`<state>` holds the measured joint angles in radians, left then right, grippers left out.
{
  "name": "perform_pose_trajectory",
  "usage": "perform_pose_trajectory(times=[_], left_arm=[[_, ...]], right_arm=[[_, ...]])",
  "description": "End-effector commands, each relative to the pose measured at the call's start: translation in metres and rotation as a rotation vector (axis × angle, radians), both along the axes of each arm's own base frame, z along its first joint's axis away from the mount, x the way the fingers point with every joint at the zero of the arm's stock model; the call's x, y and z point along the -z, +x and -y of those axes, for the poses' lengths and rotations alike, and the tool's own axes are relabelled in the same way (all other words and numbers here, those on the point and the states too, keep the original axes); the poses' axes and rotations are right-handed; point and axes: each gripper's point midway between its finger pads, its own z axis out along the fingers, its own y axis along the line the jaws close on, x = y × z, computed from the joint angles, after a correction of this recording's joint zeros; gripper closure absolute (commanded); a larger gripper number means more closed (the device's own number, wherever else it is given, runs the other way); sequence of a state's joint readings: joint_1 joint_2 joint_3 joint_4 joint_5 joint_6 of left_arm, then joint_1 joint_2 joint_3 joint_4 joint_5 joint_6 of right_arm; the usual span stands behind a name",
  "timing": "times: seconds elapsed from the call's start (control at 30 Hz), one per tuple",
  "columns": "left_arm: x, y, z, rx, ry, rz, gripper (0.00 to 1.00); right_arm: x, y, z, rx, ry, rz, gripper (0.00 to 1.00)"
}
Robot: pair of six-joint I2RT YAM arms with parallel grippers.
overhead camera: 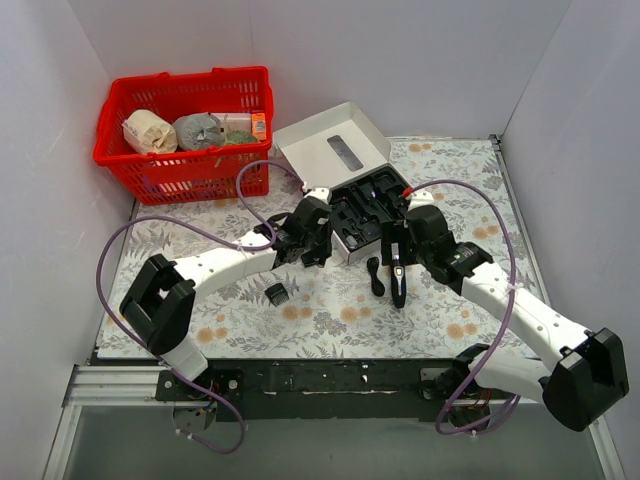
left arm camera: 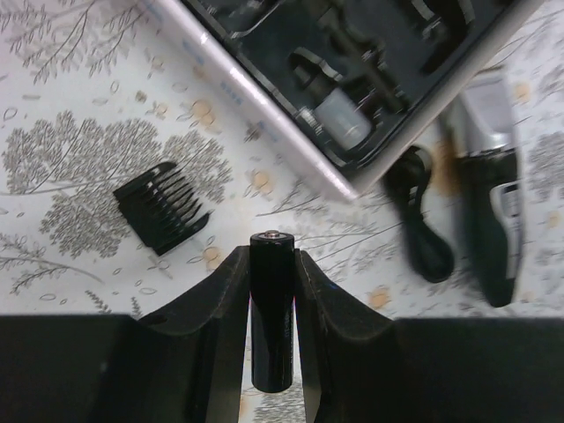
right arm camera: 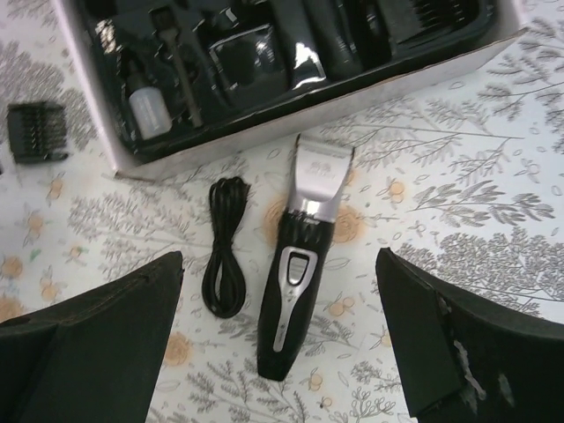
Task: Sort the hair-cutting tools
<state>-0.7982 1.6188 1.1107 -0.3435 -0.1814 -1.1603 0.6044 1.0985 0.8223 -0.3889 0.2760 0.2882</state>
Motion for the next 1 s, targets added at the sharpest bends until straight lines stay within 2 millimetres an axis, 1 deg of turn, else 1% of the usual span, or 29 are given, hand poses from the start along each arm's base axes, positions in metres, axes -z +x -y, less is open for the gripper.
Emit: perform_pose_trajectory(times=[0.0, 0.03, 0.07, 0.1, 0.13, 0.17, 0.2, 0.23, 0.3, 0.37, 0.4, 0.43, 0.47, 0.5, 0.53, 0.57, 0.6, 0.63, 0.67, 0.7, 0.73, 0.77, 0.8, 0.83, 0.93, 0.97], left_arm=[[-0.057, 0.011, 0.027, -0.041, -0.155, 0.024, 1.00], [-0.060, 0.014, 0.031, -0.057, -0.173, 0.017, 1.00], [-0.065, 0.017, 0.034, -0.066, -0.185, 0.020, 1.00], [-0.069, 0.020, 0.036, -0.079, -0.192, 0.025, 1.00], [-0.077, 0.025, 0.040, -0.102, -0.218, 0.030, 1.00], [-0.081, 0.027, 0.041, -0.111, -0.229, 0.033, 1.00], [-0.083, 0.030, 0.041, -0.130, -0.237, 0.036, 1.00], [-0.090, 0.032, 0.043, -0.139, -0.256, 0.043, 1.00], [-0.095, 0.033, 0.045, -0.165, -0.289, 0.039, 1.00], [-0.100, 0.031, 0.046, -0.168, -0.311, 0.043, 1.00], [-0.100, 0.031, 0.047, -0.167, -0.318, 0.047, 1.00], [-0.101, 0.030, 0.046, -0.167, -0.322, 0.049, 1.00], [-0.099, 0.029, 0.046, -0.166, -0.321, 0.048, 1.00], [-0.099, 0.028, 0.046, -0.165, -0.325, 0.050, 1.00], [-0.100, 0.028, 0.046, -0.162, -0.326, 0.055, 1.00], [-0.100, 0.027, 0.045, -0.162, -0.326, 0.057, 1.00], [-0.099, 0.026, 0.044, -0.159, -0.323, 0.059, 1.00], [-0.099, 0.026, 0.043, -0.160, -0.321, 0.062, 1.00], [-0.099, 0.026, 0.042, -0.163, -0.318, 0.067, 1.00], [-0.100, 0.026, 0.041, -0.162, -0.321, 0.074, 1.00], [-0.101, 0.025, 0.040, -0.158, -0.320, 0.079, 1.00], [-0.102, 0.026, 0.039, -0.159, -0.317, 0.084, 1.00], [-0.102, 0.026, 0.037, -0.163, -0.315, 0.091, 1.00], [-0.104, 0.026, 0.036, -0.161, -0.313, 0.100, 1.00], [-0.106, 0.027, 0.032, -0.173, -0.306, 0.114, 1.00], [-0.108, 0.028, 0.032, -0.176, -0.309, 0.120, 1.00]], right_arm=[[-0.019, 0.041, 0.015, 0.166, 0.018, 0.091, 0.02], [-0.014, 0.051, 0.014, 0.178, 0.021, 0.088, 0.02], [-0.013, 0.058, 0.017, 0.201, 0.017, 0.089, 0.02], [-0.019, 0.071, 0.024, 0.241, 0.024, 0.105, 0.02], [-0.013, 0.080, 0.027, 0.256, 0.014, 0.096, 0.02], [-0.017, 0.091, 0.027, 0.267, 0.029, 0.121, 0.02], [-0.019, 0.101, 0.035, 0.291, 0.028, 0.134, 0.02], [-0.020, 0.112, 0.037, 0.298, 0.017, 0.146, 0.02], [-0.028, 0.132, 0.052, 0.353, 0.004, 0.186, 0.02], [-0.033, 0.151, 0.060, 0.379, -0.013, 0.206, 0.02], [-0.035, 0.160, 0.072, 0.410, -0.012, 0.213, 0.02], [-0.027, 0.167, 0.077, 0.425, -0.018, 0.197, 0.02], [-0.032, 0.176, 0.079, 0.436, 0.006, 0.205, 0.02], [-0.030, 0.185, 0.092, 0.467, 0.020, 0.203, 0.02], [-0.019, 0.192, 0.096, 0.479, 0.023, 0.179, 0.02], [-0.021, 0.201, 0.100, 0.491, 0.046, 0.180, 0.02], [-0.017, 0.208, 0.112, 0.529, 0.067, 0.168, 0.02], [-0.001, 0.213, 0.115, 0.544, 0.065, 0.131, 0.02], [0.003, 0.218, 0.119, 0.551, 0.073, 0.122, 0.02], [-0.001, 0.227, 0.126, 0.574, 0.083, 0.134, 0.02], [0.015, 0.231, 0.129, 0.584, 0.065, 0.098, 0.02], [0.017, 0.236, 0.133, 0.598, 0.057, 0.099, 0.02], [0.012, 0.244, 0.136, 0.608, 0.054, 0.108, 0.02], [0.025, 0.248, 0.137, 0.608, 0.035, 0.082, 0.02], [0.040, 0.252, 0.138, 0.604, 0.017, 0.024, 0.02], [0.045, 0.249, 0.136, 0.591, 0.021, 0.003, 0.02]])
